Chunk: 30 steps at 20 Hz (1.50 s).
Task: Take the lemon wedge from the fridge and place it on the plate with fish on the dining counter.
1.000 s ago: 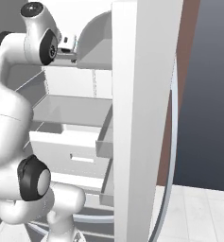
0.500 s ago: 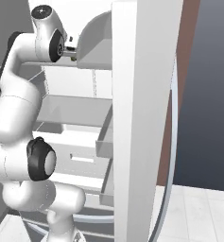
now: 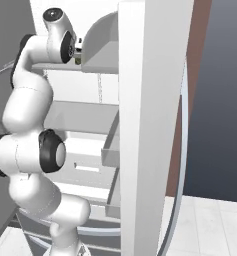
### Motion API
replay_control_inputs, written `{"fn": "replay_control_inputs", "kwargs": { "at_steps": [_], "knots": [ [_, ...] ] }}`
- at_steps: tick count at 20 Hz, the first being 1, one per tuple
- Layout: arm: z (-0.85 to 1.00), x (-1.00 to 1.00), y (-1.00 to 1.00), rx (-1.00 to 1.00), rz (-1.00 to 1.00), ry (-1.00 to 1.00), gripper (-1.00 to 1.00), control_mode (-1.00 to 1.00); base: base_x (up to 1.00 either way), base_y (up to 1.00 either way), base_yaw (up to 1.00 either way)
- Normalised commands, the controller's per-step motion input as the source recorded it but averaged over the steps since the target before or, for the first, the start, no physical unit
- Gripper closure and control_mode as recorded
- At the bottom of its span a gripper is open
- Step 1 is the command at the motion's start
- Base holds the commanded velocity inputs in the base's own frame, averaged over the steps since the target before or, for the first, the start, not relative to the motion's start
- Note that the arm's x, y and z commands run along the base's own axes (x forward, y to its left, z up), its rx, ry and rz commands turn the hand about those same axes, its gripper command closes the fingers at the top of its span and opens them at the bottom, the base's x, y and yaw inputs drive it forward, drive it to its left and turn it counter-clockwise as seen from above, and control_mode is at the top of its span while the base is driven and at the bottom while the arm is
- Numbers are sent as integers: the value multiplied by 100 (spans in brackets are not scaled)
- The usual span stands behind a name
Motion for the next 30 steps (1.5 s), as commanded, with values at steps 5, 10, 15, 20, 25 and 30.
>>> {"fn": "replay_control_inputs", "kwargs": {
  "at_steps": [5, 10, 15, 20, 25, 30],
  "knots": [
    [-16, 54, 2, 0, 0, 0, -100, -100, 0, 0, 0],
    [-6, 47, 6, 0, 0, 0, -100, -100, 0, 0, 0],
    [0, 22, 12, 0, 0, 0, -100, -100, 0, 0, 0],
    [-1, 12, 11, 0, 0, 0, -100, -100, 0, 0, 0],
    [-2, 6, 9, 0, 0, 0, -100, -100, 0, 0, 0],
    [-1, -12, 0, 0, 0, -7, -100, -100, 0, 0, 0]
  ]
}}
